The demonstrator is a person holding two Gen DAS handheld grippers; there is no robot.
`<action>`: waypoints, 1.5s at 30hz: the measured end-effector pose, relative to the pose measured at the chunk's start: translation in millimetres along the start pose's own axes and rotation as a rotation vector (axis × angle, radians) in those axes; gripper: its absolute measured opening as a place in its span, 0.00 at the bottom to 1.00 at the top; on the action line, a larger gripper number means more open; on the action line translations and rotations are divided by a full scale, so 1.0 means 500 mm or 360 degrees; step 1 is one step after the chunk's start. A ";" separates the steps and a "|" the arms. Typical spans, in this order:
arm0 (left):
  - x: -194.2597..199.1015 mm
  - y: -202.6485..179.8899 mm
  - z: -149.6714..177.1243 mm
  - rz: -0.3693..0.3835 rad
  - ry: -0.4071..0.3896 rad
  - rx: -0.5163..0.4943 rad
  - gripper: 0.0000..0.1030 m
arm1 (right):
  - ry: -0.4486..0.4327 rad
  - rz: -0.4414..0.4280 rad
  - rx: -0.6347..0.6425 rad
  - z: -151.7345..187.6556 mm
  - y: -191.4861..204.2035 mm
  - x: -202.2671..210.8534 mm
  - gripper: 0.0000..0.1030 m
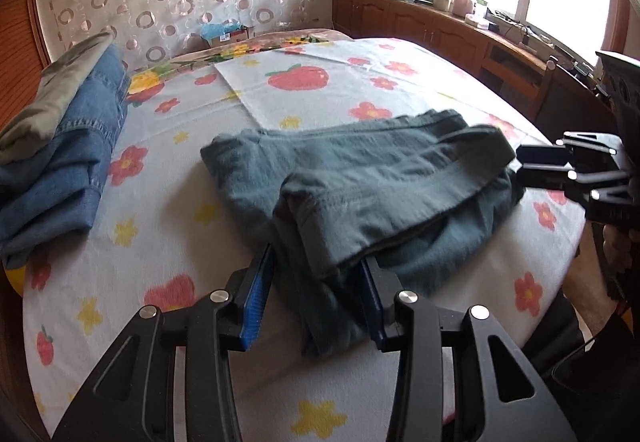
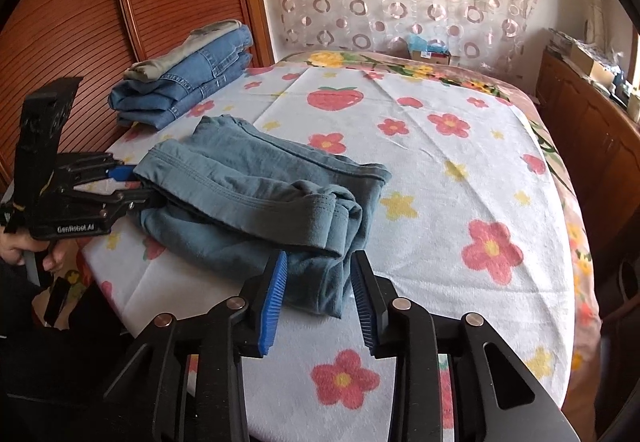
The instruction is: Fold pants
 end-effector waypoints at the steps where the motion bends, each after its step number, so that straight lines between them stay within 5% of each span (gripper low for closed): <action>1: -0.002 -0.001 -0.004 -0.0002 -0.0004 -0.0005 0.41 | 0.0004 0.0004 0.0007 -0.002 0.000 -0.003 0.36; 33: -0.070 0.029 -0.089 -0.0025 -0.0005 0.0122 0.41 | 0.0066 0.0084 0.0331 -0.049 0.002 -0.079 0.43; 36: -0.071 0.032 -0.092 -0.0037 -0.0010 0.0120 0.41 | 0.0043 0.0121 0.0280 -0.067 -0.026 -0.092 0.19; 38: -0.070 0.035 -0.095 -0.0039 -0.0018 0.0121 0.41 | 0.0033 0.0119 0.0243 -0.083 -0.044 -0.101 0.12; 45: -0.071 0.051 -0.101 -0.0034 -0.0029 0.0154 0.41 | 0.0002 0.0108 0.0145 -0.105 -0.074 -0.133 0.09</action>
Point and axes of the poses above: each gripper's, at about its wrist camera, not at the fingertips, and x roughly against the way its jaws point, y to its left, z to its underside, the point moved 6 cm from there along -x, roughly the way its jaws point, and after that the axes turned 15 degrees about x, right-handed, at the moved point
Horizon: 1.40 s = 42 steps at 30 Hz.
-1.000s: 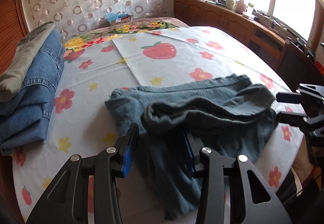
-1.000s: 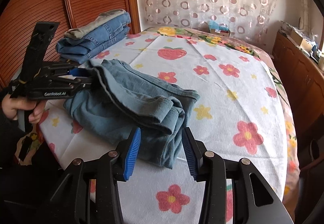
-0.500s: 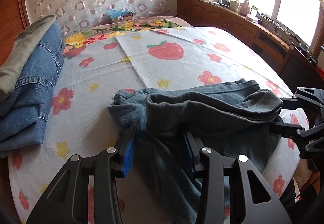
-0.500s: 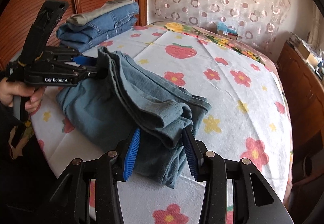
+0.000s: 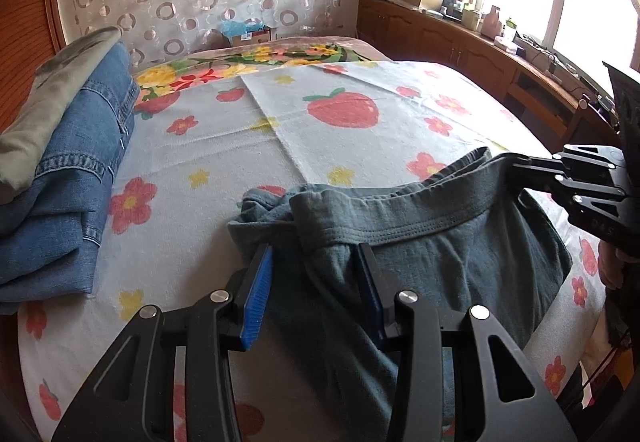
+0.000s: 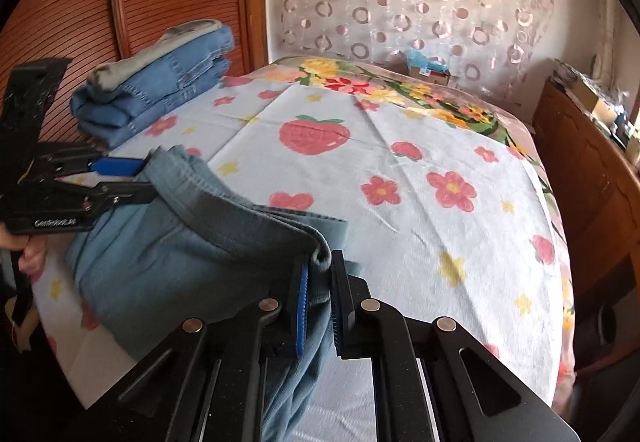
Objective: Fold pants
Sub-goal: 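Grasp the shorts' folded edge with the right gripper and pull it straight, then open the right gripper and lift both grippers off the folded shorts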
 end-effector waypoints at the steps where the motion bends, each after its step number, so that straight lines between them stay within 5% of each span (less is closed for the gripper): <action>1: 0.000 0.000 0.001 0.0001 -0.0003 0.0002 0.41 | -0.0005 -0.0003 -0.0007 -0.001 0.001 -0.004 0.09; 7: 0.008 0.006 -0.007 0.0012 -0.0061 0.0019 0.40 | -0.0067 0.0025 -0.0062 -0.011 -0.015 -0.016 0.09; 11: 0.007 0.012 -0.010 0.0018 -0.0069 0.0034 0.29 | -0.0094 0.0041 -0.0069 -0.014 -0.018 -0.022 0.09; 32: 0.049 -0.001 -0.013 0.0019 -0.0127 0.0041 0.29 | -0.0107 0.0062 -0.0085 0.003 -0.008 0.026 0.14; 42: 0.067 -0.014 -0.003 0.0036 -0.0135 0.0021 0.34 | -0.0121 0.0039 -0.0133 0.029 0.011 0.056 0.26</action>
Point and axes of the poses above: each gripper's, at about its wrist camera, not at the fingertips, and x roughly against the way its jaws point, y to its left, z to its underside, the point moved 6 cm from there along -x, roughly the way its jaws point, and after that the axes turned 15 degrees about x, right-handed, at the moved point
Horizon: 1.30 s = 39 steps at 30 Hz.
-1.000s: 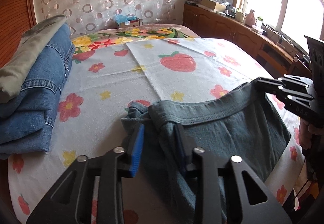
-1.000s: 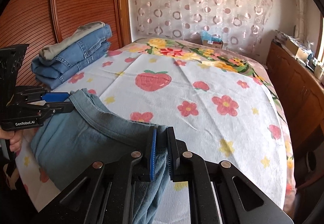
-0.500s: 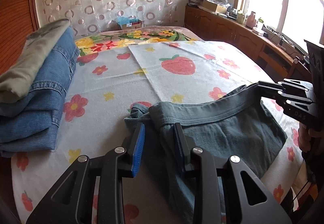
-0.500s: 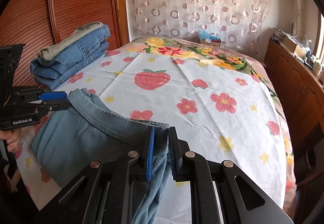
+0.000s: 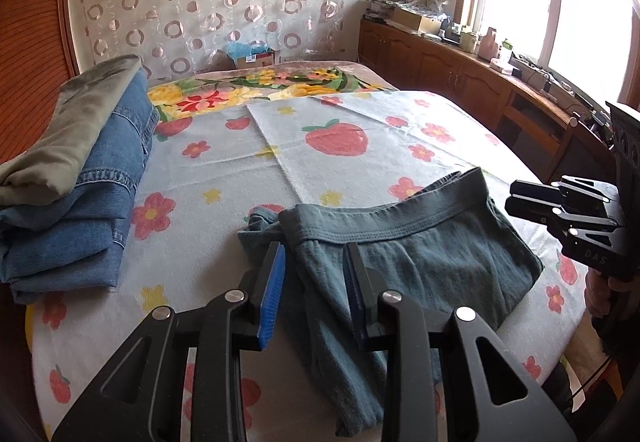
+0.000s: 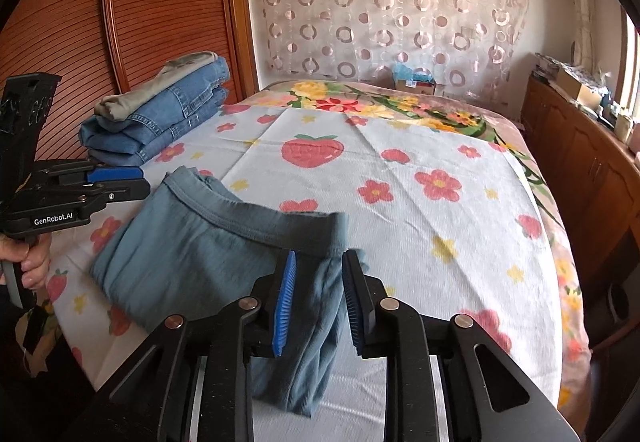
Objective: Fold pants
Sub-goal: 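Open the right gripper and lift both grippers off the folded shorts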
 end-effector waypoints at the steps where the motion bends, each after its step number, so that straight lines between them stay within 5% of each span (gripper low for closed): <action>1: 0.000 -0.001 0.002 0.0009 0.0002 -0.0001 0.38 | 0.0002 0.0001 -0.0006 0.003 -0.001 0.002 0.29; 6: 0.002 -0.005 0.017 0.0028 0.0023 -0.0009 0.53 | 0.0009 -0.0001 -0.0048 0.024 -0.001 0.019 0.35; 8: 0.003 -0.003 0.025 0.0038 0.0034 0.0004 0.75 | 0.0023 -0.0013 -0.0063 0.032 0.000 0.023 0.35; 9: 0.005 0.000 0.030 0.0051 0.0035 0.0015 0.76 | 0.0032 -0.0022 -0.0071 0.036 -0.001 0.025 0.35; 21: 0.005 0.021 0.087 0.0009 0.0104 0.0028 0.76 | 0.0095 -0.0115 -0.0089 0.088 0.024 0.064 0.35; 28: -0.010 0.030 0.099 -0.0011 0.0142 0.0044 0.76 | 0.0121 -0.0189 -0.0083 0.100 0.026 0.063 0.04; 39: -0.014 0.036 0.103 -0.0005 0.0146 0.0044 0.77 | 0.0108 -0.0107 -0.0060 0.088 0.018 0.081 0.02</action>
Point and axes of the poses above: each gripper's, at about its wrist camera, not at the fingertips, and x roughly against the way its jaws point, y to its left, z to its underside, the point moved 6 cm from there along -x, roughly the way its jaws point, and after that the axes turned 15 degrees about x, right-handed, at the moved point
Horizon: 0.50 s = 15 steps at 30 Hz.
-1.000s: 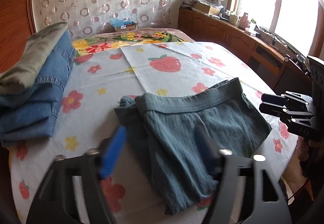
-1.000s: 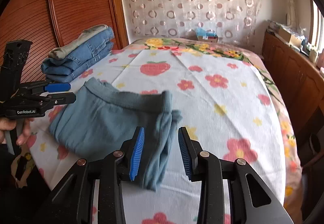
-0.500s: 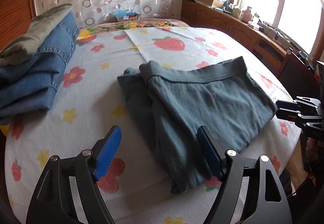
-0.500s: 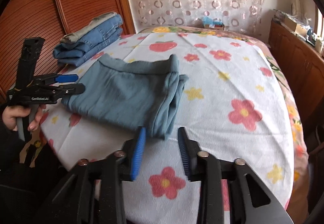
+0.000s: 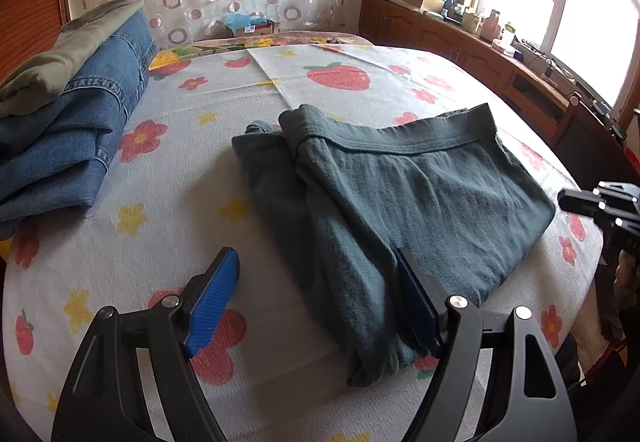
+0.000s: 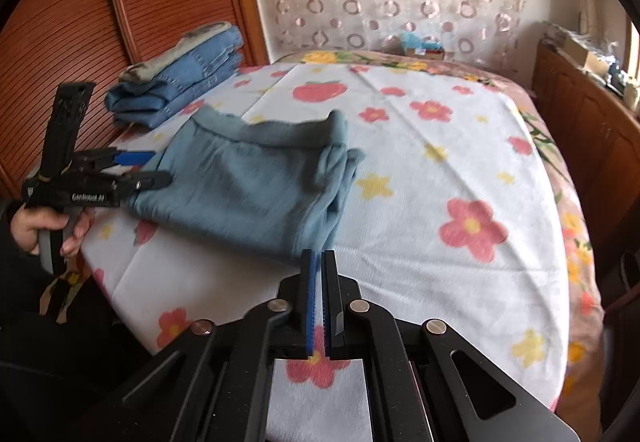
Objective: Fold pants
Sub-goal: 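Open the right gripper and lift both grippers off the folded shorts, then grasp the folded shorts' edge with the left gripper while the right gripper grasps beside it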
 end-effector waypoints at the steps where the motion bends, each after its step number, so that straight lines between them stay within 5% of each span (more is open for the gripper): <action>1: 0.001 0.001 0.001 0.0002 -0.0001 0.0001 0.77 | -0.0008 0.0015 -0.0002 -0.002 -0.002 0.001 0.04; 3: 0.000 -0.001 0.000 0.0002 -0.0001 0.0000 0.77 | -0.0032 0.0024 -0.0017 -0.009 -0.006 0.006 0.08; 7: 0.002 0.000 0.000 0.0002 0.0001 -0.0001 0.77 | -0.0025 0.0037 -0.0026 -0.020 -0.010 -0.014 0.42; 15: 0.000 -0.001 -0.002 0.0006 0.0004 0.0008 0.77 | 0.0038 -0.0009 -0.0104 -0.054 -0.031 -0.105 0.42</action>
Point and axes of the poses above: each gripper's, at about its wrist camera, not at the fingertips, and x roughly against the way its jaws point, y to its left, z to its underside, the point moved 6 cm from there along -x, roughly the way its jaws point, and after that the axes turned 15 degrees about x, right-handed, at the moved point
